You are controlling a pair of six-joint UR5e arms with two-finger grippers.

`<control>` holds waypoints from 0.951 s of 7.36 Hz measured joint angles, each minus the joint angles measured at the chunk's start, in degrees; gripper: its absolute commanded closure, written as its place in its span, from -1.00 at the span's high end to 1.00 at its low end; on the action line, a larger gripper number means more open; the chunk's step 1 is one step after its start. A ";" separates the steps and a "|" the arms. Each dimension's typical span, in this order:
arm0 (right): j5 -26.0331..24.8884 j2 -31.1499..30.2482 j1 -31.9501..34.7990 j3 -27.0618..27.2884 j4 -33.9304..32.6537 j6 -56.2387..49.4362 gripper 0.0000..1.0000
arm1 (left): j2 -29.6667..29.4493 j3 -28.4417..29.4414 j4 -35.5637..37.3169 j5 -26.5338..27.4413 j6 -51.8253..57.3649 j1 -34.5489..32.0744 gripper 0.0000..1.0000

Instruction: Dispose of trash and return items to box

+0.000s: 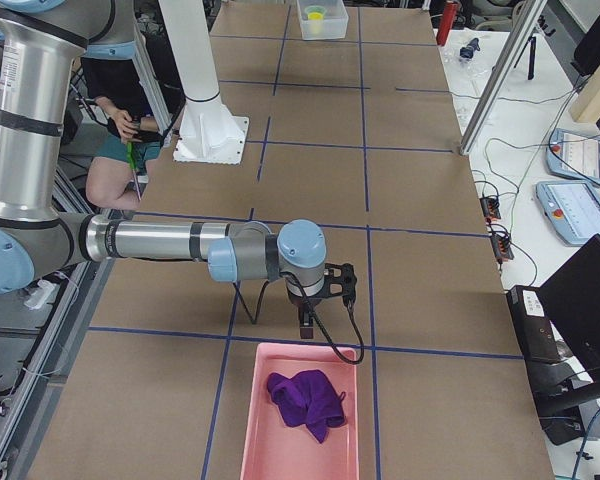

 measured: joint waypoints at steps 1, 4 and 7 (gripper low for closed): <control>0.13 -0.17 -0.01 -0.18 -0.10 -0.06 1.00 | -0.02 -0.62 -0.17 0.11 -0.02 -0.03 1.00; -1.05 -2.70 -0.08 -2.18 0.24 -0.11 1.00 | -0.01 -0.70 -0.37 0.03 0.02 -0.05 1.00; -2.35 -0.32 -0.12 -3.87 -0.15 0.35 1.00 | 0.03 -1.08 -0.39 -0.05 0.02 -0.05 1.00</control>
